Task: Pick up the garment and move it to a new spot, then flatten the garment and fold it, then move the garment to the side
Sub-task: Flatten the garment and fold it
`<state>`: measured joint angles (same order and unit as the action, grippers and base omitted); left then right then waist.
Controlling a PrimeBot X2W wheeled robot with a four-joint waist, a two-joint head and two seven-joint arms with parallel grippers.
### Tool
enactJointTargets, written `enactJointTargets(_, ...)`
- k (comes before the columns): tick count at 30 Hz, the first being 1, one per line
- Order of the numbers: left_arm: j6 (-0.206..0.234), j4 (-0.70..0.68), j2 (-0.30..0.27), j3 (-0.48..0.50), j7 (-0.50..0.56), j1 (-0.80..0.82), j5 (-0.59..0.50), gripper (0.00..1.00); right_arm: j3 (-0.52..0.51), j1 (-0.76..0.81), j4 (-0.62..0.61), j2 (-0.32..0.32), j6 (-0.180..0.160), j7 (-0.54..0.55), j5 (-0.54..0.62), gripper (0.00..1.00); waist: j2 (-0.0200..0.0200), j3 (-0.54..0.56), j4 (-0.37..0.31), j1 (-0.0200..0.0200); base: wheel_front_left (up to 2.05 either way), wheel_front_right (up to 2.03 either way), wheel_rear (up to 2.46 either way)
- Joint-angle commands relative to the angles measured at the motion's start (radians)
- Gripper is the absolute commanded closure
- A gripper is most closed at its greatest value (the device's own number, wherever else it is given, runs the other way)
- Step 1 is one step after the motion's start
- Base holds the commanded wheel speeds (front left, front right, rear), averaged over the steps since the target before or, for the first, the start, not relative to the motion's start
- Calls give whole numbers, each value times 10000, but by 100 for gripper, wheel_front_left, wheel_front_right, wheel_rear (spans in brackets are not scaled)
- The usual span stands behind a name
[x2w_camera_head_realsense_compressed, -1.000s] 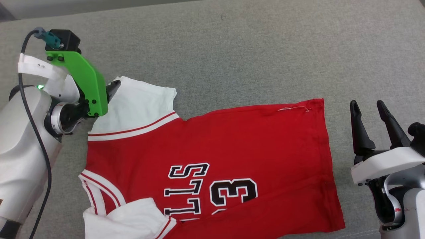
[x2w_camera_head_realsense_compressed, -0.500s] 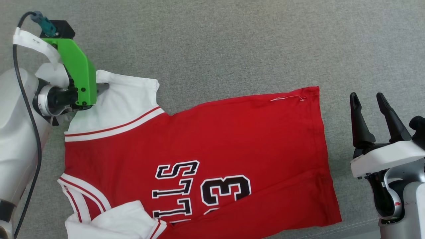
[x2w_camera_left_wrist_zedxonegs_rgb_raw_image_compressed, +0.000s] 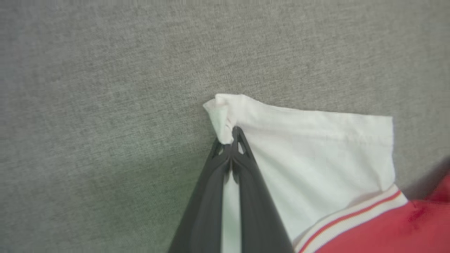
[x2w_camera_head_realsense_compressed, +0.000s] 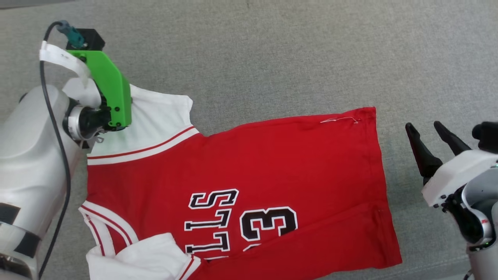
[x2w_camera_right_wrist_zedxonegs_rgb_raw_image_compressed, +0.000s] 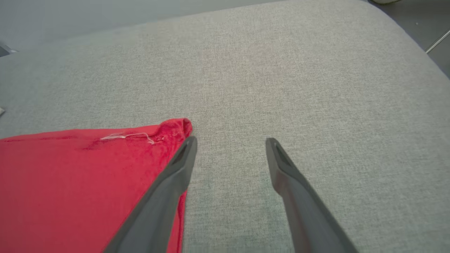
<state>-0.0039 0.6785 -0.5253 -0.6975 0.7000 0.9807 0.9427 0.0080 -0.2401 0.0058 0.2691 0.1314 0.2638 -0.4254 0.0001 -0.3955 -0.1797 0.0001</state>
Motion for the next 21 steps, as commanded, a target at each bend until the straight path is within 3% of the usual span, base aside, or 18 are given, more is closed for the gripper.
enactJointTargets(1, -81, 44, 188, -60, -120, -43, -79, 100, 226, -292, 195, 326, -7, 572, -275, 0, -1, 289, 272, -1, 0, 0, 0)
enactJointTargets(8, -278, -233, 512, -164, -595, 165, -224, 100, 1374, -1153, 851, 1480, -7, 2929, -1526, 0, -1, 537, 887, -1, 0, 0, 0)
enactJointTargets(21, -359, -993, 672, -293, -942, 410, -406, 100, 3356, -2921, 2836, 2135, -7, 3845, -2395, 0, -1, 170, 1582, -1, 0, 0, 0)
